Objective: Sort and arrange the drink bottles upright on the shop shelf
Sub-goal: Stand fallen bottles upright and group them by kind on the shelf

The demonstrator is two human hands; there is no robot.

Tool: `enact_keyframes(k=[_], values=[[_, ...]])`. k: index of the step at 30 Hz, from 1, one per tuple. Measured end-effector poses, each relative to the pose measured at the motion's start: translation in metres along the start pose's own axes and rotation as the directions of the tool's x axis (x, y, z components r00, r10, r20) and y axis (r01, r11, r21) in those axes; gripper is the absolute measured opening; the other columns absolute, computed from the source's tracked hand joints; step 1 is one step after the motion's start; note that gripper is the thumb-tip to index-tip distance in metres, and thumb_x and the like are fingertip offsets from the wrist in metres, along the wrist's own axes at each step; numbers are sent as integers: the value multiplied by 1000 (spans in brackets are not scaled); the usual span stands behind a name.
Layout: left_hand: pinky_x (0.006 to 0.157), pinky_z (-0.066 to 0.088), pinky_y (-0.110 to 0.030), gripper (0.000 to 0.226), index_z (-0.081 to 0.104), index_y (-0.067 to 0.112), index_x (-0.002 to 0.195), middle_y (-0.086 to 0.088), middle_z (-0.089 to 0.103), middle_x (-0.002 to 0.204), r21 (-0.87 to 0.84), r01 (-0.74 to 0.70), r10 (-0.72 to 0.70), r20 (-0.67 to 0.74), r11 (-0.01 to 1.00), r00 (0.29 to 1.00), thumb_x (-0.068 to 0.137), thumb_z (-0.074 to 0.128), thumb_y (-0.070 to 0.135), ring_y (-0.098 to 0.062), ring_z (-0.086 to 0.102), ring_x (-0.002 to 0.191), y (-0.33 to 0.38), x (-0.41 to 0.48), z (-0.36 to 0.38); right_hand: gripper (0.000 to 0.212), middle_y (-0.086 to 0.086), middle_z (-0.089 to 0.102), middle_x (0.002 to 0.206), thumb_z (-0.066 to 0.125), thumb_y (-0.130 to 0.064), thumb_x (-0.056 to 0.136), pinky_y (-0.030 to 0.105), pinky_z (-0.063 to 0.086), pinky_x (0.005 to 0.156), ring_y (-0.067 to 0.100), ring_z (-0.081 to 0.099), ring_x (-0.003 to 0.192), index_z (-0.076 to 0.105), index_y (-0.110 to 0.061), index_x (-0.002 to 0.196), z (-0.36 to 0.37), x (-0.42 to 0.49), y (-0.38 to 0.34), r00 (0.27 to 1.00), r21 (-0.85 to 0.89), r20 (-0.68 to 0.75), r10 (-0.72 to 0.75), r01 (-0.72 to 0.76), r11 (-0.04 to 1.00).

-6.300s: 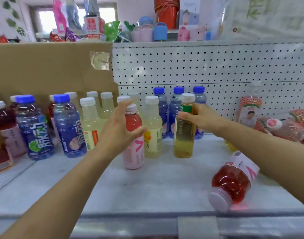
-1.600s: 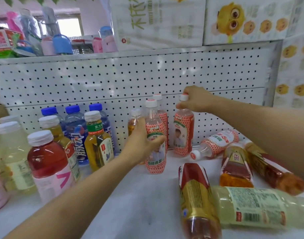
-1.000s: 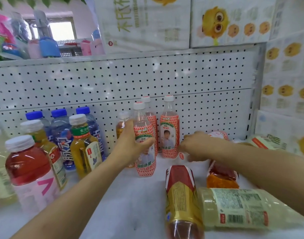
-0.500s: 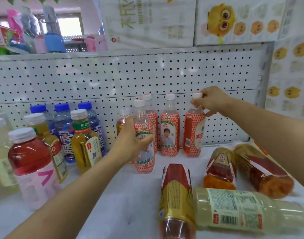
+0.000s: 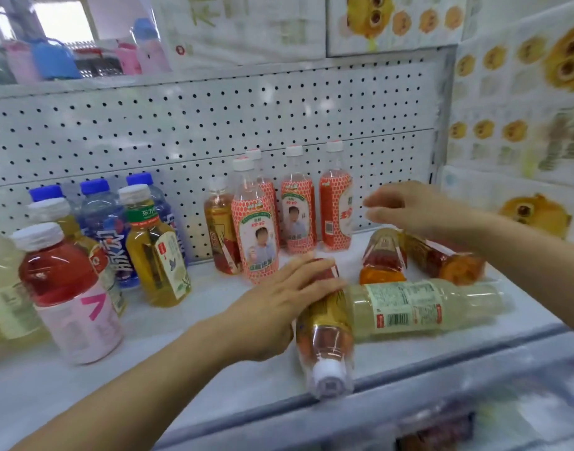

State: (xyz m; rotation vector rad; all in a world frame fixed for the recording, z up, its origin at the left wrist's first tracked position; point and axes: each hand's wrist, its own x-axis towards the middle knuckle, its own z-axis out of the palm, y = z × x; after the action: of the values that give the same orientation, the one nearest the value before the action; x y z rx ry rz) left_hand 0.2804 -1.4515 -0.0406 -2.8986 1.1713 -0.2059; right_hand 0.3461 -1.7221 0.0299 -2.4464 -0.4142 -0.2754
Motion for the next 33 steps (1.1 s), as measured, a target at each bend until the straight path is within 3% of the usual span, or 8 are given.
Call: enact_keyframes(k=[3,6,11,15,19,24,28,33], values=[[118,1,-27,98,5,47,155,22,3,164,19,-103,103,6,994,995,87,73,24,-2,-6,151,-1,-1,-1,25,-16,71,84,57,-62,84,27,54,63,5,68,77,70,-41,88,-9,-58,1,981,-153,188,47,-18,988],[116,14,-27,96,19,40,156,14,22,163,73,-172,178,-91,982,980,81,79,39,-10,19,149,-4,2,-3,49,-24,65,105,62,-77,69,28,52,84,-1,61,94,63,-45,106,-19,-93,11,929,-326,335,155,-40,945],[105,41,-34,92,36,32,148,7,41,152,232,-134,175,-166,963,970,71,81,56,-17,37,137,-1,-1,-4,65,-17,47,136,74,-31,86,18,35,97,7,48,120,39,-35,140,-15,-118,35,892,-472,339,299,-113,874],[90,52,-32,69,53,37,123,13,62,121,-165,45,-99,-335,985,937,63,77,61,-11,58,110,-6,-24,-13,52,-15,59,119,80,-22,81,10,42,84,4,56,102,49,-37,120,-14,-128,50,927,-364,285,242,-128,922],[70,53,-17,43,58,39,99,20,68,92,-715,229,-521,-217,660,825,68,74,64,-1,66,88,-21,-44,-16,50,-14,65,95,94,-33,59,18,45,71,3,62,85,62,-37,96,-36,-125,41,945,-257,241,223,-159,953],[69,51,-17,41,49,44,106,25,61,96,-769,287,-577,-128,571,807,76,74,57,4,60,87,-33,-51,-13,57,-9,70,73,86,-66,42,23,46,50,6,63,57,68,-43,91,-60,-101,-14,996,-98,54,77,-71,993],[57,44,-8,34,48,48,95,28,61,88,-757,306,-627,-171,577,760,74,72,61,10,59,78,-31,-54,-9,36,-6,70,69,88,-41,66,17,47,48,3,62,51,67,-26,90,-35,-66,-66,999,7,2,-52,52,999],[58,45,-10,42,51,44,108,28,62,87,-770,303,-666,-203,562,718,74,72,59,10,59,79,-32,-56,-5,34,-1,69,91,81,-26,78,22,53,62,11,68,78,62,-20,105,14,-32,-119,979,-13,56,-194,195,981]])
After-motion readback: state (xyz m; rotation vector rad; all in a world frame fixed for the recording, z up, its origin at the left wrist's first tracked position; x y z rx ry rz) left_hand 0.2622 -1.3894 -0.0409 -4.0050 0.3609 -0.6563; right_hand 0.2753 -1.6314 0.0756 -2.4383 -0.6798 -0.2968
